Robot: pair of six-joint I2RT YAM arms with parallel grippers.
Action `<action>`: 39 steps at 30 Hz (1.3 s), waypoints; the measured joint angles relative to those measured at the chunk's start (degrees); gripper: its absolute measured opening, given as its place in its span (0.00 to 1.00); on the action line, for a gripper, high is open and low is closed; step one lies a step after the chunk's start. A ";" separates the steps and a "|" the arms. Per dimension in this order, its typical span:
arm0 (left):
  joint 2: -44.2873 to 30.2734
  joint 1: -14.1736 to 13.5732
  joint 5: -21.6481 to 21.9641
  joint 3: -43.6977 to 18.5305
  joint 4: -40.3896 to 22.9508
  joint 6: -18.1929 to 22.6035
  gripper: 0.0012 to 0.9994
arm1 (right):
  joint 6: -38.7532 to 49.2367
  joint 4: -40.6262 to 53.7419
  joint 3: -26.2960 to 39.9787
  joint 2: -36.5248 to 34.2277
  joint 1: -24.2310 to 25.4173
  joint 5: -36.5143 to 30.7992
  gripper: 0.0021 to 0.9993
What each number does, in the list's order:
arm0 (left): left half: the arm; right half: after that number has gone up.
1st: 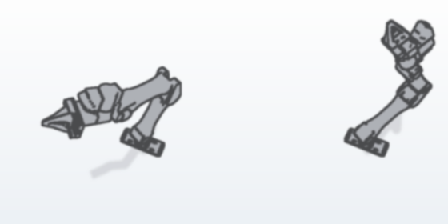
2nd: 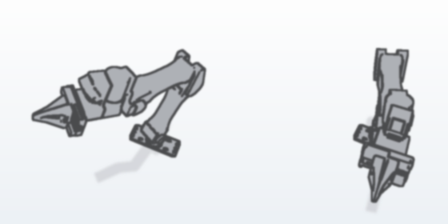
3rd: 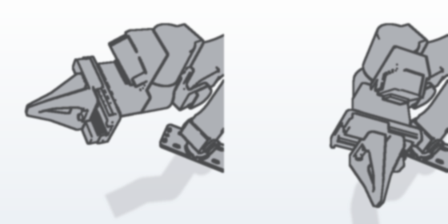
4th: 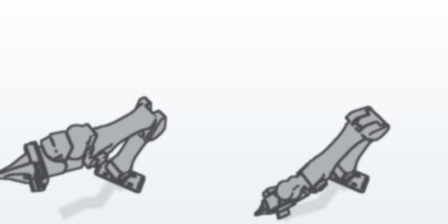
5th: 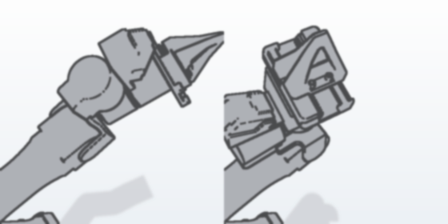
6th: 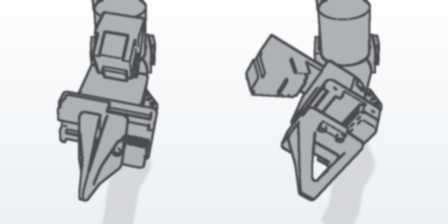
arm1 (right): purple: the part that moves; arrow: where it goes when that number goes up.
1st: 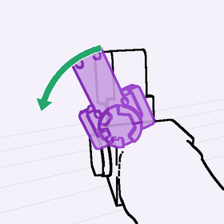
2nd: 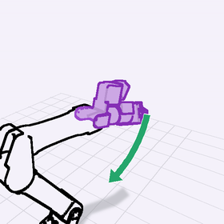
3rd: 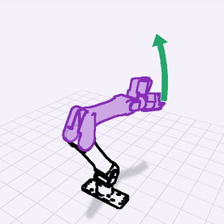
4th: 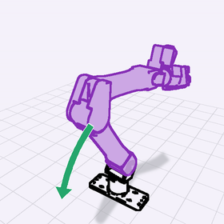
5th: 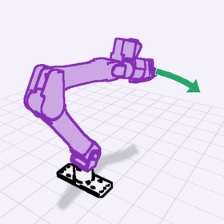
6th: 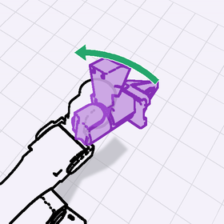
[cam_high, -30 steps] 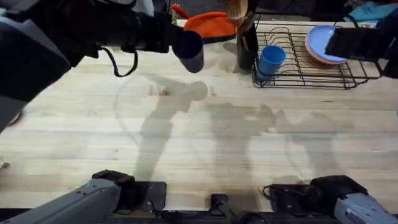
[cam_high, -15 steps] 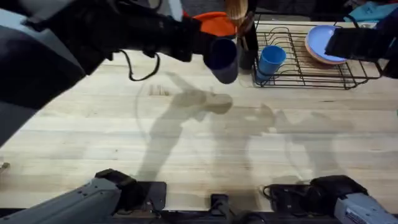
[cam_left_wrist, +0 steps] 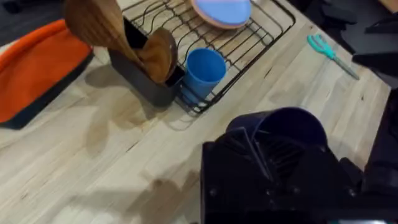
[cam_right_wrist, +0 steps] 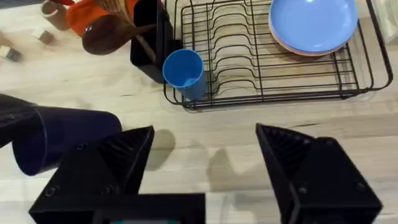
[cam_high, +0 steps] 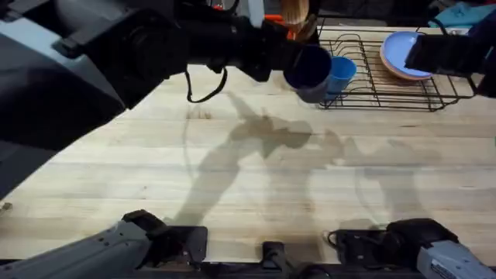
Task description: Pick up the cup on the table and put them onto the rack.
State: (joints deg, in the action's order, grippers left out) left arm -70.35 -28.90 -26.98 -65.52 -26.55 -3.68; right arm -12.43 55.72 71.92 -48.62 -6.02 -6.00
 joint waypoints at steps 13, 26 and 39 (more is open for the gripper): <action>-8.09 -4.58 6.04 -18.24 -12.15 -4.06 0.04 | 0.00 2.21 0.00 0.19 0.00 0.00 1.00; -26.81 -9.71 8.92 -32.81 -14.40 -4.00 0.04 | 0.00 7.63 0.22 13.13 0.00 0.00 1.00; -30.64 -12.87 14.68 -33.79 -3.84 -3.52 0.04 | 0.00 7.72 0.28 15.32 0.00 0.00 1.00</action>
State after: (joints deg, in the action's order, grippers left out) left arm -100.99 -41.77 -12.31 -99.31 -30.39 -7.20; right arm -12.43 63.44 72.20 -33.30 -6.02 -6.00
